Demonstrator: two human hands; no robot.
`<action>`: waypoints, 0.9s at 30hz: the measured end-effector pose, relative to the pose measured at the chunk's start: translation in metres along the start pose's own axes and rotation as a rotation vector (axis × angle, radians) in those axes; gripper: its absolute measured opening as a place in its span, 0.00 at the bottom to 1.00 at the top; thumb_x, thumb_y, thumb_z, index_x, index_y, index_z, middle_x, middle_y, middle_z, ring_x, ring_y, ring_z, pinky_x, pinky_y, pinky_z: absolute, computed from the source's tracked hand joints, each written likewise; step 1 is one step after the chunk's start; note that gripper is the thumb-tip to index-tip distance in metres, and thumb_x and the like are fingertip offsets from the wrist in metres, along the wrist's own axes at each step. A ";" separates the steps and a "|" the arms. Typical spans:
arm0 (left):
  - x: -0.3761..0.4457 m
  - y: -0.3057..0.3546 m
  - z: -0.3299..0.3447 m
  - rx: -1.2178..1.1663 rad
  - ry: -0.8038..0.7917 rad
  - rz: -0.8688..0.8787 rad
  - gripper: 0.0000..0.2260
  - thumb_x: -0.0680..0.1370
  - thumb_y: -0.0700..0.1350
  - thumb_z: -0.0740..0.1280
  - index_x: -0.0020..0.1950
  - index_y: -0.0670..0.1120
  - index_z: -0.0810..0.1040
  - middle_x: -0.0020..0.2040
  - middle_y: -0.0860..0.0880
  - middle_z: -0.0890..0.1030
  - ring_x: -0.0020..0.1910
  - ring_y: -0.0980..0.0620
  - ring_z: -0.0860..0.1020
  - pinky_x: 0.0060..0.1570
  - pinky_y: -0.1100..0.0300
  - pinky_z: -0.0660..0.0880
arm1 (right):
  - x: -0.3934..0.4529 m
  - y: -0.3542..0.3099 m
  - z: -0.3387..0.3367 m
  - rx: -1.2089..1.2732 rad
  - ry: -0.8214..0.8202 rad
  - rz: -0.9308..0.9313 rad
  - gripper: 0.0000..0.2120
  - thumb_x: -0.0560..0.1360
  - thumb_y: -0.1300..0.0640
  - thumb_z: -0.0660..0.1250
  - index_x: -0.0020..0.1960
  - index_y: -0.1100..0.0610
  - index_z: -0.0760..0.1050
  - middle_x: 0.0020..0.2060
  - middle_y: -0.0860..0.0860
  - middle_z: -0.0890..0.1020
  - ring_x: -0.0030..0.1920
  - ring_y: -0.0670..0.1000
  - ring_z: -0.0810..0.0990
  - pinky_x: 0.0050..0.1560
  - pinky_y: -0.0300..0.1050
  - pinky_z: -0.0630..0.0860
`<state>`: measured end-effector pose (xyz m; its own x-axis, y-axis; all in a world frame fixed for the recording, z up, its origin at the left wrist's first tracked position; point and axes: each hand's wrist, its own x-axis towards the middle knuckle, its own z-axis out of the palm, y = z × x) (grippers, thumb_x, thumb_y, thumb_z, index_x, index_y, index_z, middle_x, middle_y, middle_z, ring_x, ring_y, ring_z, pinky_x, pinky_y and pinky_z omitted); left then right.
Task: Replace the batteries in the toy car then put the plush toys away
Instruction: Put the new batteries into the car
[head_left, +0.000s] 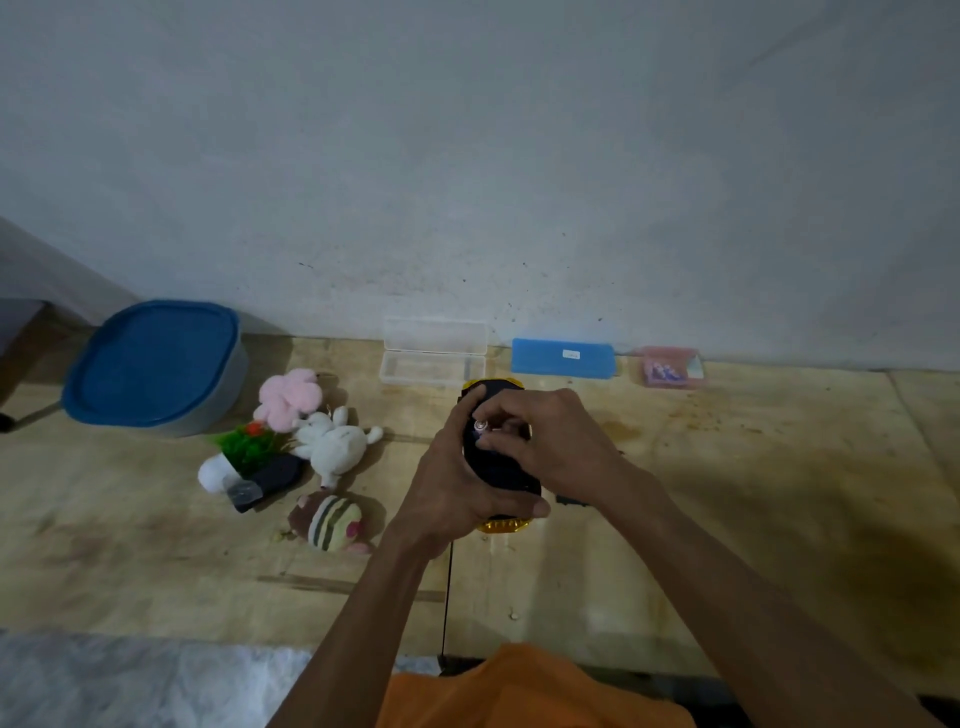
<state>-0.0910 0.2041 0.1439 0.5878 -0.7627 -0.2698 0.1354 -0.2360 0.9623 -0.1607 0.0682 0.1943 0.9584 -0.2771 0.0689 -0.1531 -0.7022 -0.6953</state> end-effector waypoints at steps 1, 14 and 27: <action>0.000 0.000 0.000 -0.001 -0.003 0.002 0.58 0.52 0.37 0.87 0.76 0.59 0.64 0.65 0.56 0.80 0.65 0.52 0.79 0.61 0.44 0.78 | -0.001 0.001 0.002 0.019 -0.006 0.003 0.10 0.73 0.56 0.74 0.54 0.53 0.82 0.45 0.48 0.86 0.43 0.44 0.83 0.47 0.43 0.80; -0.002 0.002 0.000 -0.031 0.001 0.019 0.59 0.52 0.42 0.87 0.76 0.63 0.61 0.67 0.58 0.77 0.66 0.51 0.78 0.63 0.42 0.77 | 0.009 -0.002 -0.004 -0.247 -0.183 -0.079 0.10 0.78 0.54 0.68 0.58 0.52 0.81 0.49 0.49 0.82 0.48 0.51 0.79 0.48 0.53 0.77; -0.002 0.005 -0.008 -0.033 0.028 0.044 0.58 0.52 0.35 0.87 0.74 0.63 0.65 0.66 0.61 0.76 0.64 0.54 0.79 0.58 0.46 0.81 | 0.012 -0.001 0.002 -0.340 -0.213 -0.222 0.12 0.81 0.55 0.64 0.60 0.54 0.82 0.50 0.53 0.78 0.44 0.52 0.76 0.40 0.46 0.68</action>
<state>-0.0849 0.2090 0.1493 0.6161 -0.7542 -0.2270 0.1350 -0.1828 0.9738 -0.1484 0.0666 0.1943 0.9996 0.0208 0.0165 0.0257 -0.9144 -0.4040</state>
